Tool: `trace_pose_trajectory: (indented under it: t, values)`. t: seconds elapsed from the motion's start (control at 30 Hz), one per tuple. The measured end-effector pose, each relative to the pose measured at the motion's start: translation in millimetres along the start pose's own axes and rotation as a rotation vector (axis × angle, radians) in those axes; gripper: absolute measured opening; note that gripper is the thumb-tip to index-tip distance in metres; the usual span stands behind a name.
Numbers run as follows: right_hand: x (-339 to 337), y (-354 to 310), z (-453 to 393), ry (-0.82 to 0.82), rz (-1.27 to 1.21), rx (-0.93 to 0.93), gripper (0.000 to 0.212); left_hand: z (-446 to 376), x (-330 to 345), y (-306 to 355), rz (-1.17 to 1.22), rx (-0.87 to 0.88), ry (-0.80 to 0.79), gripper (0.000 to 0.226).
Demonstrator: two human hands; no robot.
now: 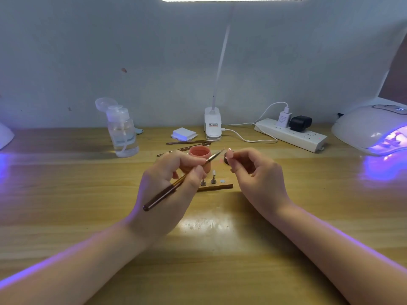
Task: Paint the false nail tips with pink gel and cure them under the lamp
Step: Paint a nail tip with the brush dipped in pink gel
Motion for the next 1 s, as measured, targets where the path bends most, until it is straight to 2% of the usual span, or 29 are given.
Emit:
trace_pose_trajectory:
  t: [0.1,0.23,0.37,0.47,0.57,1.0]
  values:
    - [-4,-9,-3,0.036,-0.042,-0.033,0.012,-2,-8,6,-0.006,-0.010,0.037,0.011]
    - [-3,-15,-2,0.045,-0.096,-0.040,0.012,-1,-5,10,-0.045,-0.003,0.014,0.013]
    - [-1,-15,0,0.042,-0.066,-0.057,0.009,2,-2,11,-0.070,0.026,-0.007,0.010]
    - [-2,-10,1,0.041,-0.056,-0.041,0.008,4,-3,13,-0.053,0.039,-0.010,0.018]
    - [-2,-9,2,0.032,-0.054,-0.041,0.010,2,-2,11,-0.042,0.002,0.009,0.011]
    - [0,-6,2,0.019,0.004,-0.062,0.009,1,6,3,-0.067,-0.038,-0.059,0.009]
Point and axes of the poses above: each hand's wrist, its own z-axis away from the middle knuckle, its own x-axis out of the palm, y = z × x, the point moved 10 cm from there along -z, towards the middle knuckle, and after that the axes turned 6 degrees about -x, right-handed, at the moved point
